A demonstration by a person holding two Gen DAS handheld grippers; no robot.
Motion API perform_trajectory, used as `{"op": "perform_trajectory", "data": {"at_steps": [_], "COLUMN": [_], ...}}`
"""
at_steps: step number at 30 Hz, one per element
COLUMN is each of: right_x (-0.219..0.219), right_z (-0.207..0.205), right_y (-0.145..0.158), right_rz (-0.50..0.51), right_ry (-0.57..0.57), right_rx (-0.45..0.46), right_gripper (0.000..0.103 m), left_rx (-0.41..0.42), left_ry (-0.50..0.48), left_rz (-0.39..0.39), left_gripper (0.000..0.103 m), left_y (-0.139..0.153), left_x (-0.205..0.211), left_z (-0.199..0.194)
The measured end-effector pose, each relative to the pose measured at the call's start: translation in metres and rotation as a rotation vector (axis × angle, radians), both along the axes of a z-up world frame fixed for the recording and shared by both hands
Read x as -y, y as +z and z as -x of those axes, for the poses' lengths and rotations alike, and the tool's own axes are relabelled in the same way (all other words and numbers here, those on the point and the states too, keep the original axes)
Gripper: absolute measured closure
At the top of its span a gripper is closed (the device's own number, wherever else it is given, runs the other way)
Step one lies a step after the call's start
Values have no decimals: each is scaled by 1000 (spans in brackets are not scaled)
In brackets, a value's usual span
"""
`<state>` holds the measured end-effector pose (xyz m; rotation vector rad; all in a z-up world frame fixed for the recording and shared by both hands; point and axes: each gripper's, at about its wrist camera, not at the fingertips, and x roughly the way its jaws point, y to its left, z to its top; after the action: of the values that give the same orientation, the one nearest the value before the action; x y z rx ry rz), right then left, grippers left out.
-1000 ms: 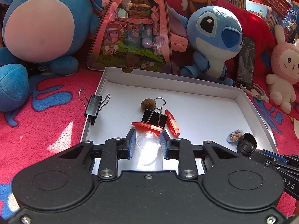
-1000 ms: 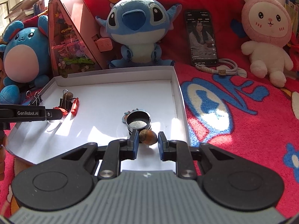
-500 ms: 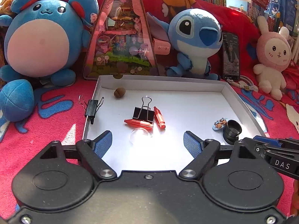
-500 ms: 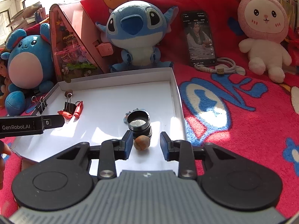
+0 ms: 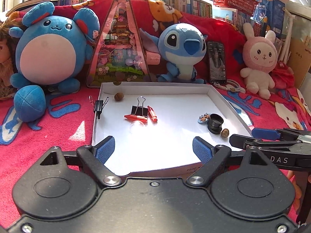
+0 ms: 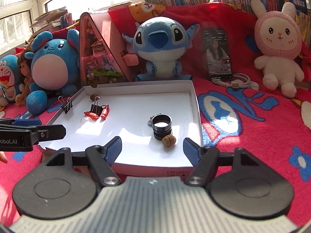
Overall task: Organize rigid objects
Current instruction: 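Withdraw both tools from the box toward the blue piece and black disc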
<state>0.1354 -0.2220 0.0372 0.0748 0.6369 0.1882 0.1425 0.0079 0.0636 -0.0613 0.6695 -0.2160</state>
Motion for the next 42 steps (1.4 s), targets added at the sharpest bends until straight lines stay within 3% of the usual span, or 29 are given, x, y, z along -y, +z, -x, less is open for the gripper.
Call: {"op": "perform_trajectory", "data": {"at_steps": [7, 24, 34, 42], "right_x": [-7, -11, -16, -21], "right_z": [16, 47, 86, 110], "right_y": [3, 2, -8, -21], "right_rz": [49, 54, 64, 46], "right_ry": [24, 60, 119, 165], "right_rx": [20, 11, 21, 18], "right_gripper": [16, 11, 7, 3], "left_rx": [6, 29, -12, -94], "left_ry": [-22, -50, -76, -128], "left_rz": [16, -8, -15, 18], "left_gripper": [16, 16, 16, 34], "left_y": [3, -3, -19, -36], "left_x": [-1, -6, -8, -7], "left_z": [22, 68, 98, 115]}}
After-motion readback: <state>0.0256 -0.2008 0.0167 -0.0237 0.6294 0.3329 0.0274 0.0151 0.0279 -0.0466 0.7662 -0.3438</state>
